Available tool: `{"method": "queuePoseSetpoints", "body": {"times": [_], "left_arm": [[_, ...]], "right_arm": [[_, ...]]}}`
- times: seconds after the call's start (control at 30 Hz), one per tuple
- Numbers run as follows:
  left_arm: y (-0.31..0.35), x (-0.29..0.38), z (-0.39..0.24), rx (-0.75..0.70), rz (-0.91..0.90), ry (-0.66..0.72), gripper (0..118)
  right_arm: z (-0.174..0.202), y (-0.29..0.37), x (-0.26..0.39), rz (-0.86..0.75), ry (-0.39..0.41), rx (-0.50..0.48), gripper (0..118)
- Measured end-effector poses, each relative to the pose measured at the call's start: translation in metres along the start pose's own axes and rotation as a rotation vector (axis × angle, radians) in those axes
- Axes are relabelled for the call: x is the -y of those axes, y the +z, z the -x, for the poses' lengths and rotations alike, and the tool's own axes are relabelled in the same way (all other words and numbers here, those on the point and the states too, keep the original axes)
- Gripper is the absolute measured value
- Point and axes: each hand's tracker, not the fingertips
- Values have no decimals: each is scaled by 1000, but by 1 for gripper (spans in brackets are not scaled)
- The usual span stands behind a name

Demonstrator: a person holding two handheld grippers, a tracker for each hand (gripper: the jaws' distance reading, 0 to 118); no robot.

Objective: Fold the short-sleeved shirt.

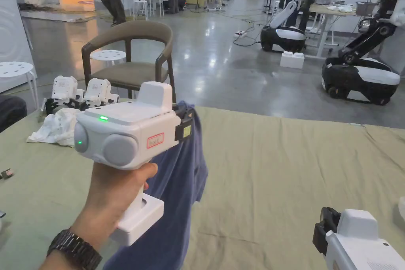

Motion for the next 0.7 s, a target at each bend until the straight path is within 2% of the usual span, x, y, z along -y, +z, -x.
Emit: {"method": "queuePoseSetpoints", "body": {"times": [0.17, 0.33, 0.43, 0.53, 0.6, 0.63, 0.67, 0.7], "left_arm": [[-45, 22, -67, 151, 74, -34, 0], [-90, 92, -114, 230, 258, -27, 0], [-106, 141, -131, 251, 362, -21, 4], [-107, 180, -140, 259, 410, -11, 24], [-99, 194, -142, 244, 423, -14, 58], [-95, 199, -141, 233, 423, -16, 71], [-91, 201, -139, 224, 417, -18, 76], [-85, 203, -135, 215, 399, -15, 76]], "right_arm": [[-31, 12, 0, -12, -27, 56, 3], [-63, 22, 11, 12, -53, 119, 3], [-77, 28, 20, 35, -73, 147, 3], [-86, 32, 28, 56, -81, 163, 3], [-89, 33, 32, 67, -84, 167, 3], [-89, 33, 33, 71, -86, 167, 3], [-89, 33, 34, 73, -88, 166, 3], [-88, 33, 33, 75, -91, 164, 3]]}}
